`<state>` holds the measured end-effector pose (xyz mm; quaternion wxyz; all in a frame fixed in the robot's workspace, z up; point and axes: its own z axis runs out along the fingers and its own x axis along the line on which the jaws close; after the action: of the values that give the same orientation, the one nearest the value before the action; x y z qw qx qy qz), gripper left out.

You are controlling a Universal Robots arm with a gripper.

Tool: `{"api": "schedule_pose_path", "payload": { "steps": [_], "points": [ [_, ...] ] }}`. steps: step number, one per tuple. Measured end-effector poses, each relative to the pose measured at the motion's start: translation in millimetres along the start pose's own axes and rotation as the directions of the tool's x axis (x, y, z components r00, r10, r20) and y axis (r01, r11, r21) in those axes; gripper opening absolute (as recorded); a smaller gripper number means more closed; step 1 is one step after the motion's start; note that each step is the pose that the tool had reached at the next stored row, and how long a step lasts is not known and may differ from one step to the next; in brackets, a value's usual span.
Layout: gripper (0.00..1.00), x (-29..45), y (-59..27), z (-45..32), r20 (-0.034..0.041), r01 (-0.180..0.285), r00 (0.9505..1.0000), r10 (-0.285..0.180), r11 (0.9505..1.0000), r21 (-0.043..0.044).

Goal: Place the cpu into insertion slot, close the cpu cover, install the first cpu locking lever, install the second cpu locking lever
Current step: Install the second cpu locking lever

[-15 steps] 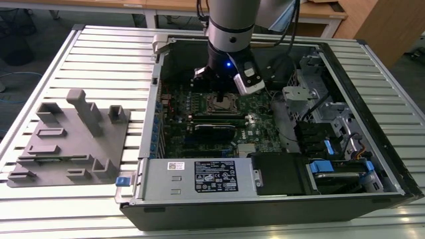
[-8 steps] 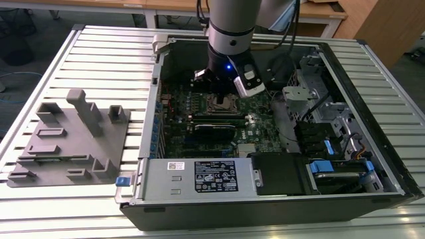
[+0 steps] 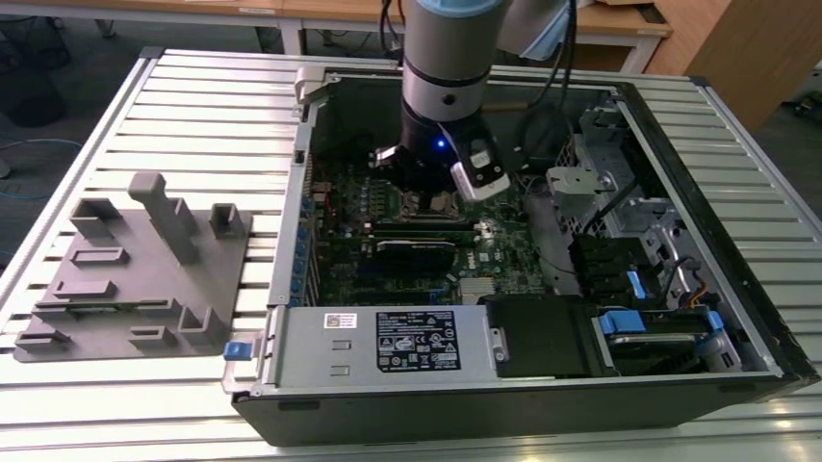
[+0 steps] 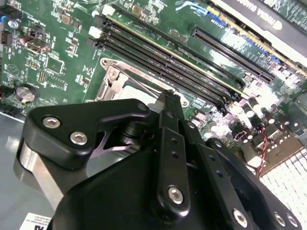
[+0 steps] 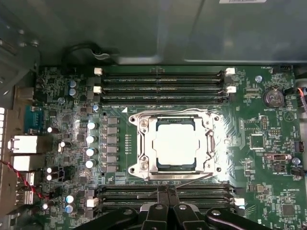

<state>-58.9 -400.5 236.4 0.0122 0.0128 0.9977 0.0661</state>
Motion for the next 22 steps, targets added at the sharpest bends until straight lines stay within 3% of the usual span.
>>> {"api": "schedule_pose_path", "payload": {
  "steps": [15,22],
  "points": [
    [0.11,17.2,-3.6,23.2,0.0000,0.000,1.0000,0.000,1.0000,0.0000],
    [0.11,17.5,-3.7,24.1,0.0000,0.000,1.0000,0.000,1.0000,0.0001]
  ]
}}
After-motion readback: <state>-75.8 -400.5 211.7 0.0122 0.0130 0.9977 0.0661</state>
